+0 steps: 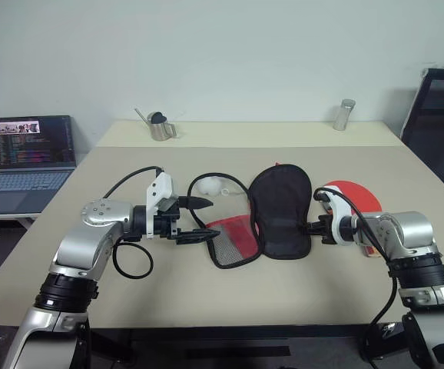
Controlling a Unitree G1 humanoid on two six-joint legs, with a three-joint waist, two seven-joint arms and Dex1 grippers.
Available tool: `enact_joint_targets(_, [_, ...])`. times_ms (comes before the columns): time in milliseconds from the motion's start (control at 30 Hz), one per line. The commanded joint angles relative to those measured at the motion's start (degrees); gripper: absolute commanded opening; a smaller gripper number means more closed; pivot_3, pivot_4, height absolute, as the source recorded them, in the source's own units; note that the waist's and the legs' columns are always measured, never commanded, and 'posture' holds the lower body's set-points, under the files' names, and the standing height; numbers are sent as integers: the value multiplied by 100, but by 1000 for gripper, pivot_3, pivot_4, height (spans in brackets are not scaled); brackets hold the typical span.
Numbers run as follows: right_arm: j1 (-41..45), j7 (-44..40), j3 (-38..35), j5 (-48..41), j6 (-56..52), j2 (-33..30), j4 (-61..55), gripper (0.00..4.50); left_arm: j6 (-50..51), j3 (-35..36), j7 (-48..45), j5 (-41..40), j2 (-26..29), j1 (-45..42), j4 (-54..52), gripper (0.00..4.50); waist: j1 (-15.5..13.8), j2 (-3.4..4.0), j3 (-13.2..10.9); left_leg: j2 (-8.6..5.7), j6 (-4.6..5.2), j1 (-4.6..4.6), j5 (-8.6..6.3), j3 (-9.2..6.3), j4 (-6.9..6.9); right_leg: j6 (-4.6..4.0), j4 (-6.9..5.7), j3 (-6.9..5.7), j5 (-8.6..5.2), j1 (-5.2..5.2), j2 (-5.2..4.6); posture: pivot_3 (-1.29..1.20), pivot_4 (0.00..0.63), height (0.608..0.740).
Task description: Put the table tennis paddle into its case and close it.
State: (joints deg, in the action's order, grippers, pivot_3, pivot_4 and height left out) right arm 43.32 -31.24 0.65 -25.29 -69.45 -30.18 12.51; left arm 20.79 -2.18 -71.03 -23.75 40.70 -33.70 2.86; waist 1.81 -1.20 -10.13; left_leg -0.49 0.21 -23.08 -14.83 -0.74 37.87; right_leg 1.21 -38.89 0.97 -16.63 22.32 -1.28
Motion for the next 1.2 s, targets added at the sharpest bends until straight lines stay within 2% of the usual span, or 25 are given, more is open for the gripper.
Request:
enact_joint_targets(33, [195,-75,-86,67,144,-62,88,21,-89,33,-10,9,-11,-132,-91,4148,0,0,0,0,0,0,0,0,0,0,0,-1,0,0,0,0,150,740])
enact_joint_targets(167, [290,-88,-138,127,238,-72,328,21,-101,18,7,31,-41,-150,-76,4148,-3,0,0,0,0,-1,0,0,0,0,0,0,0,0,0,0,150,740])
enact_joint_targets(267, [306,-149,-109,183,294,-125,363,619,-109,10,4,48,-64,-171,-58,4148,-3,0,-1,0,0,-1,0,0,0,0,0,0,0,0,0,0,150,740])
enact_joint_targets(467, [352,-132,-108,359,529,-169,475,2697,-121,-2,5,64,-100,-185,-49,4148,-1,1,-1,0,0,-1,0,0,0,0,0,0,0,0,0,0,150,740])
enact_joint_targets(567, [438,-134,44,728,1220,-282,630,3800,-124,4,20,66,-132,-185,-54,4148,-2,1,-1,0,0,-1,0,0,1,0,0,0,0,0,0,0,150,740])
enact_joint_targets(600, [448,-164,95,850,1478,-336,651,4336,-124,10,29,65,-143,-181,-63,4148,-2,1,-2,-1,0,-1,0,0,1,0,0,0,0,0,0,0,150,740])
enact_joint_targets(633, [456,-211,77,910,1691,-373,652,4472,-125,21,46,62,-159,-179,-68,4148,-2,1,-2,-1,0,-1,0,0,1,0,0,0,0,0,0,0,150,740])
enact_joint_targets(900, [4,-498,-472,667,1774,-799,-226,4472,200,79,241,-47,-245,-163,-236,4148,-13,1,-6,0,0,-3,0,-1,0,0,2,-1,0,0,0,0,150,740])
enact_joint_targets(1200, [-1056,233,-1602,642,1341,-1063,-747,4472,263,56,305,-204,-468,-420,-430,4148,-34,-2,-8,-1,0,-7,0,-2,4,0,2,0,0,-1,-1,0,150,740])
